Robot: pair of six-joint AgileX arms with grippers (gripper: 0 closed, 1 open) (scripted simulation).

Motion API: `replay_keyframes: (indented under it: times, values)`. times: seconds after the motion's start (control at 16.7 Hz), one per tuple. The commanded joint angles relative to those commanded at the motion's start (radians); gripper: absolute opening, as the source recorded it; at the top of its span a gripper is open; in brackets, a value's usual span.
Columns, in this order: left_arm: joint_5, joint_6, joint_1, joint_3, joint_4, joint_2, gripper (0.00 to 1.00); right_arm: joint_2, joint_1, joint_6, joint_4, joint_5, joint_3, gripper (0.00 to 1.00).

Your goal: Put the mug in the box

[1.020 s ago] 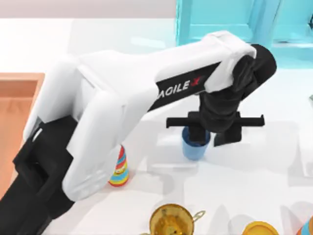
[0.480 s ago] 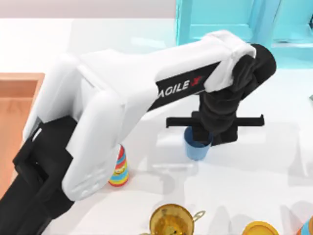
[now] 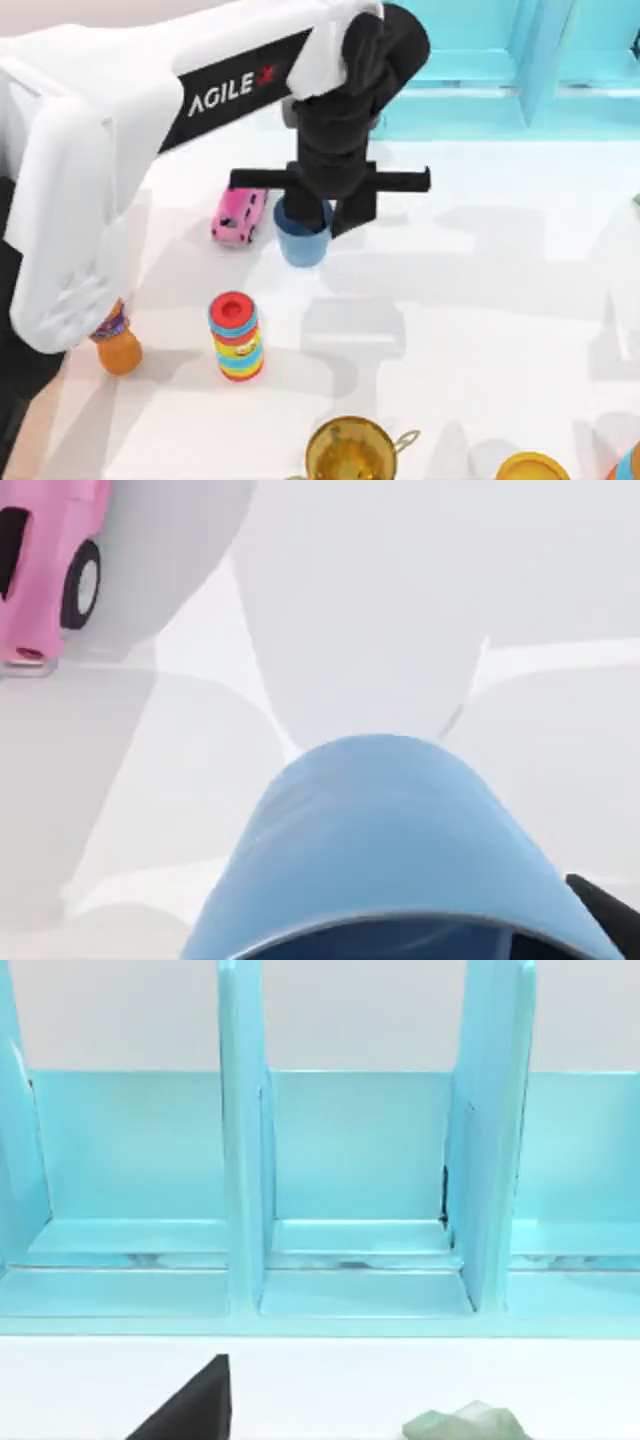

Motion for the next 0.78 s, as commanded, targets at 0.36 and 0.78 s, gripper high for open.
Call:
replay_keyframes:
  times: [0.36, 0.78]
  values:
    - [0.028, 0.467, 0.479, -0.263, -0.055, -0.342, 0.00, 0.000, 0.000, 0.000, 0.000, 0.000, 0.000, 1.00]
    - [0.049, 0.815, 0.829, -0.508, -0.105, -0.631, 0.00, 0.000, 0.000, 0.000, 0.000, 0.000, 0.000, 1.00]
